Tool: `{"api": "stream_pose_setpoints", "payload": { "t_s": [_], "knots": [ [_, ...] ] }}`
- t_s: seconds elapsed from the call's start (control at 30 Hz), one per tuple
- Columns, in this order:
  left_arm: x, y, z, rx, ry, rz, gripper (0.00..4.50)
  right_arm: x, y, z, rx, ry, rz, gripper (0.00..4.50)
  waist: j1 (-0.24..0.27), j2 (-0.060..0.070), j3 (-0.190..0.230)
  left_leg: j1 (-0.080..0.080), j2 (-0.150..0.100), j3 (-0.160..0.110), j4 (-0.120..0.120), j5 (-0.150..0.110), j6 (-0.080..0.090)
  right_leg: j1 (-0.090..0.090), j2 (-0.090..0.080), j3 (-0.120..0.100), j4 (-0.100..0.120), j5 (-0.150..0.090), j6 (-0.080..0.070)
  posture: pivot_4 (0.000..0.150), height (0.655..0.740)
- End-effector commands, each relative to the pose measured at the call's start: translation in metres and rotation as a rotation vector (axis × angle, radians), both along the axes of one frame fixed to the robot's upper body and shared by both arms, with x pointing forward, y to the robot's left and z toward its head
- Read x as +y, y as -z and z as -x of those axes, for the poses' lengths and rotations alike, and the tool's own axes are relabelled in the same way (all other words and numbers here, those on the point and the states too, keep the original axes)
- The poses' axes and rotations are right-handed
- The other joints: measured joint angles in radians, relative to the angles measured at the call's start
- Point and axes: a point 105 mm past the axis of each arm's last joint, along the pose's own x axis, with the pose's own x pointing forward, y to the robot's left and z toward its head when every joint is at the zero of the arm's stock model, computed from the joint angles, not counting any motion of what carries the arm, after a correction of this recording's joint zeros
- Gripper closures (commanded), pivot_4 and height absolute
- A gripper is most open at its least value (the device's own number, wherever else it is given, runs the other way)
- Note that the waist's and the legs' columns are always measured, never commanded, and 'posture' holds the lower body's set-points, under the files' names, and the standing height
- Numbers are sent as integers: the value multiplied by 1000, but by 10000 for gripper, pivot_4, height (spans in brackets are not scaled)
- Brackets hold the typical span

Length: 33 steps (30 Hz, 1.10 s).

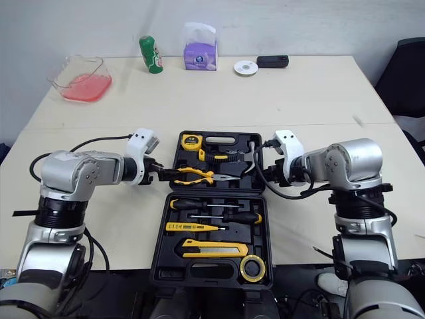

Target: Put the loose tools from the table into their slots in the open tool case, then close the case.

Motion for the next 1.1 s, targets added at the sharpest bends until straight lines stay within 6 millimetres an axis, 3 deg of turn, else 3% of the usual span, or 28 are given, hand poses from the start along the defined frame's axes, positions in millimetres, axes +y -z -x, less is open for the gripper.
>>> {"api": "stream_pose_setpoints", "payload": {
  "t_s": [0.03, 0.07, 0.1, 0.2, 0.27, 0.47, 0.7, 0.8, 0.9, 1.1],
  "knots": [
    [-1, -1, -3, -8, -6, -1, 12239, -6, 1, -4, 5, 63, -14, 38179, -1, -3, -2, 0, 0, 0, 0, 0, 0, 0, 0, 0, 0, 0, 0, 1500, 7400],
    [-2, -2, -3, -8, -4, 5, 17193, -6, 0, -5, 3, 70, -25, 43255, -1, -4, -3, 0, 0, 0, 0, 0, 0, 0, 0, 0, 1, 0, 0, 1500, 7400],
    [-3, -3, -4, -13, -5, 14, 21600, -7, -1, -6, -2, 78, -36, 45000, -2, -5, -3, 1, 0, 1, 0, 0, 0, 0, 0, 1, 1, 0, 0, 1500, 7400],
    [-6, -9, -5, -27, 1, 48, 35392, -7, -5, -8, -12, 98, -65, 45000, -2, -5, -3, 1, 0, 1, 0, 0, 0, 0, 0, 2, 2, 0, 0, 1500, 7400],
    [-10, -14, -7, -51, 3, 76, 38690, -6, -8, -9, -26, 112, -94, 45000, -2, -5, -3, 2, 0, 1, 0, 1, -1, 0, 0, 4, 2, 0, 0, 1500, 7400],
    [-12, -27, -16, -150, -34, 124, 39806, 2, -19, -10, -98, 129, -145, 45000, -2, -5, -3, 1, 1, 1, 0, 2, -1, -1, 0, 7, 3, 0, 0, 1500, 7400],
    [-3, -59, -33, -477, -83, 221, 42159, 4, -69, -31, -562, 126, -176, 45000, -2, -5, -3, -2, 0, 2, -1, 2, -1, -6, 0, 6, 3, 0, 0, 1500, 7400],
    [4, -73, -38, -681, -79, 222, 42411, 1, -77, -33, -791, 80, -80, 45000, -2, -5, -3, -5, -1, 6, -3, 2, -1, -12, 1, 5, 3, 0, 0, 1500, 7400],
    [15, -66, -39, -814, -66, 118, 42429, -1, -73, -31, -1048, -36, 120, 45000, -2, -5, -3, -6, -1, 9, -5, 2, -1, -14, 1, 6, 2, 0, 0, 1500, 7400],
    [22, -59, -30, -1049, -10, 8, 44859, -21, -33, -20, -1314, -213, 446, 45000, -2, -6, -2, -5, 0, 19, -6, 2, -1, -15, 0, 6, 2, 0, 0, 1500, 7400]
  ]
}}
